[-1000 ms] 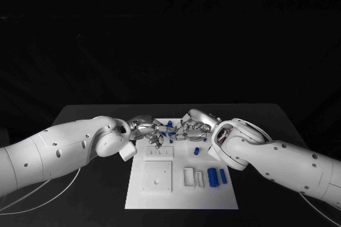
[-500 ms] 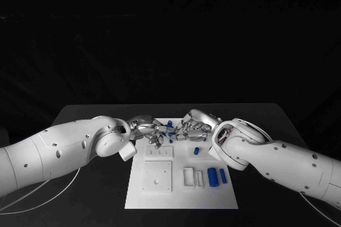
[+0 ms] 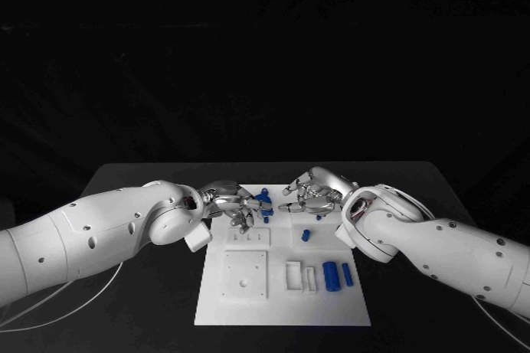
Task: Assemble the parts on the task board
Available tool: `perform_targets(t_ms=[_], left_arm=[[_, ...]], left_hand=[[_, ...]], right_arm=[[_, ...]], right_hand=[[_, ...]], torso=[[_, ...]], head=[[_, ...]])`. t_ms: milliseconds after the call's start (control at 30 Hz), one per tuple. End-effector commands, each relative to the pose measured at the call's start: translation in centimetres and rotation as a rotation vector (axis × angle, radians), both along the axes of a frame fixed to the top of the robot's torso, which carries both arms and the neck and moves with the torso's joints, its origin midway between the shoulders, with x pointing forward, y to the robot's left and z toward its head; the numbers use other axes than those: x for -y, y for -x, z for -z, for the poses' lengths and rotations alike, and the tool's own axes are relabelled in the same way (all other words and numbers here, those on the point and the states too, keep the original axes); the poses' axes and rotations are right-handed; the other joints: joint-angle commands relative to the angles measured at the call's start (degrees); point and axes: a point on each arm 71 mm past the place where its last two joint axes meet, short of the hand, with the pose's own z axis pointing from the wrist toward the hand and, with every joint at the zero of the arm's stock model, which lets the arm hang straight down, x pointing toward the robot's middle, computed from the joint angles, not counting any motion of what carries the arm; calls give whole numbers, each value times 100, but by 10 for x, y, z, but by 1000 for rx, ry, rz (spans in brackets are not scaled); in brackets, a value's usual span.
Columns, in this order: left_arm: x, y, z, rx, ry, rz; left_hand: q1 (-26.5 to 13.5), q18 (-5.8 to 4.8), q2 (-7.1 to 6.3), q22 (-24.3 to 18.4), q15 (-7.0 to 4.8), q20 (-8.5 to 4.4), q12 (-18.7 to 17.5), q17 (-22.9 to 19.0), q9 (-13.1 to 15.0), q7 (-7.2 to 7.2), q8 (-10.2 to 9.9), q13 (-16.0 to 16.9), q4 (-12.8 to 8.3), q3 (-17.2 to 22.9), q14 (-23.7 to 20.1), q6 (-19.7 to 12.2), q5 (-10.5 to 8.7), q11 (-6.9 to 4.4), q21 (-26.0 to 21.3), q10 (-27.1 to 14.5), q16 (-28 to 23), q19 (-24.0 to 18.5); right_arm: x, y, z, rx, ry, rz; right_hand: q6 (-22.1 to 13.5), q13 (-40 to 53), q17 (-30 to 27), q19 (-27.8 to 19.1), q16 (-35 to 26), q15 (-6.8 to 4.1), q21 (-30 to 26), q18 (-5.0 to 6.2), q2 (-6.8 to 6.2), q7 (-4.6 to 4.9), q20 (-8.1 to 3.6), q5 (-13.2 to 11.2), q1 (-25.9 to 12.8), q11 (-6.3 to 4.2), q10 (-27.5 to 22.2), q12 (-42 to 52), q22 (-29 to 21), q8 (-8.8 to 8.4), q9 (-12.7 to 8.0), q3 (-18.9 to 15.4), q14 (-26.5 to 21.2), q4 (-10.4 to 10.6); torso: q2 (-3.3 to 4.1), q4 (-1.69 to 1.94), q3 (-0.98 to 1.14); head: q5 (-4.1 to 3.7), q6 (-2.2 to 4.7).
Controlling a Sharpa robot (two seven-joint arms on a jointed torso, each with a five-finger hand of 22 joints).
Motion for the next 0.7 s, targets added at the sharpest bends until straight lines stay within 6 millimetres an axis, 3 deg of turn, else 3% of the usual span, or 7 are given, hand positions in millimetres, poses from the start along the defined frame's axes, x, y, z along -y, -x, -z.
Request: perform_targets(t_ms=[33,200,333,400,700], left_arm=[[-2,-2,1,73,-85,-12],[-6,-5,2,120,-160,-47],[-10,-7,3,135,-215,-66],[-11,-8,5,130,-255,-76],[-15,-9,16,79,-521,-99]], left_hand=[[31,-28,9,116,-21,-22,32,-12,-15,-43,13,-8,-657,631,34,27,31,-26,43,14,13,-7],[10,-27,4,115,-29,-30,12,-18,-53,-49,28,-22,-693,651,68,45,69,-35,62,56,-4,6],[-6,-25,0,114,-36,-38,-1,-23,-69,-53,35,-29,-713,658,92,55,90,-40,79,76,-16,21],[1,-23,-3,114,-40,-42,0,-23,-74,-53,37,-29,-728,665,106,61,114,-44,83,90,-15,28],[-54,-5,-52,111,-65,-69,-41,-55,-134,-66,41,-61,-808,718,215,126,351,-63,129,185,-62,117]], right_arm=[[6,0,-1,-11,-33,-9],[19,0,-1,-36,-38,-8],[31,-4,-7,-28,-62,25],[38,-9,-10,-20,-82,51],[60,-25,-25,16,-157,144]], right_hand=[[-44,-65,-18,1,25,6,-69,55,7,2,27,62,89,-3,-68,40,496,-25,-7,-30,-68,-37],[3,-133,-32,12,44,-3,-65,48,77,-7,21,124,131,-14,-80,87,505,-26,-5,-46,-74,-160],[5,-153,-37,21,47,-6,-53,48,97,-8,19,163,108,-18,-70,95,507,-26,-6,-28,-69,-152],[17,-175,-42,33,51,-12,-43,48,100,-12,13,269,84,-25,-57,99,509,-26,-6,-3,-59,-139],[30,-211,-54,41,50,-19,-53,47,103,-15,6,390,61,-32,-46,110,507,-25,-6,46,-50,-122]], torso=[[-2,-2,3],[3,-13,3],[-5,-16,16],[-8,-15,5],[-10,-7,12]], head=[[9,0],[21,8],[2,-2],[0,3],[21,-65]])
